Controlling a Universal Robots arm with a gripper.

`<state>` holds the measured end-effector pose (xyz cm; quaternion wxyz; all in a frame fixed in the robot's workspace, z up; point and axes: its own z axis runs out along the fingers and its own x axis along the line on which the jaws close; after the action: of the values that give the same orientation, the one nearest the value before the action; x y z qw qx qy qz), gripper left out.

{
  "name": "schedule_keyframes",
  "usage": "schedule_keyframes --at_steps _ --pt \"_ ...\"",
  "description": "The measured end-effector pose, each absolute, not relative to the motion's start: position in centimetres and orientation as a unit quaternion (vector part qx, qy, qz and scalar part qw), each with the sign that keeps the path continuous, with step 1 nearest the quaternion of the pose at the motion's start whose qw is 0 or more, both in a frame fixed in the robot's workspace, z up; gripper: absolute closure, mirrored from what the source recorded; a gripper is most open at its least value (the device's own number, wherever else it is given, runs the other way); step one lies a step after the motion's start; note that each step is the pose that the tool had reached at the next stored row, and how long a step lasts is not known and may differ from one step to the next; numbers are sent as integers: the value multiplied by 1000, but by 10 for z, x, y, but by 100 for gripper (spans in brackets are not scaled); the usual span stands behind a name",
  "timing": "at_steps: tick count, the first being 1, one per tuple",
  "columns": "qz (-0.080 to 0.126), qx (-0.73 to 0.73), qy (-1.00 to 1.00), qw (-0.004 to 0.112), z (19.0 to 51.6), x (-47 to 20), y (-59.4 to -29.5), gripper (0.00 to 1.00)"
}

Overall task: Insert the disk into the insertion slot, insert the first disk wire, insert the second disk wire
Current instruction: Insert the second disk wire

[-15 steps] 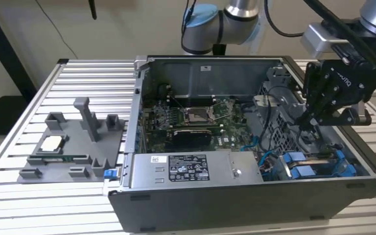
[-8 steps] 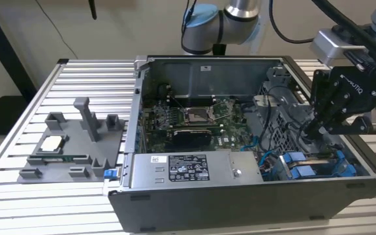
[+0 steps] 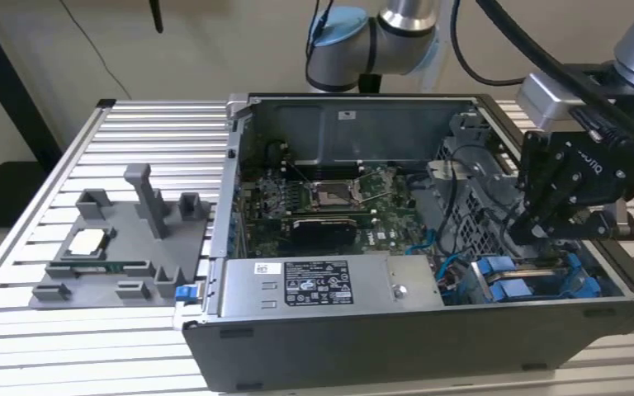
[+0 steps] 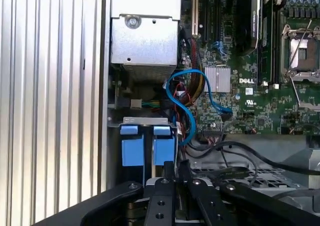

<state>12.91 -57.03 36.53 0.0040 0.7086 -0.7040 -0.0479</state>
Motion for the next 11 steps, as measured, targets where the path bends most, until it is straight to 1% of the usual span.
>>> schedule_keyframes --at_steps 11 --pt "-49 708 -704 7 349 140 -570 84"
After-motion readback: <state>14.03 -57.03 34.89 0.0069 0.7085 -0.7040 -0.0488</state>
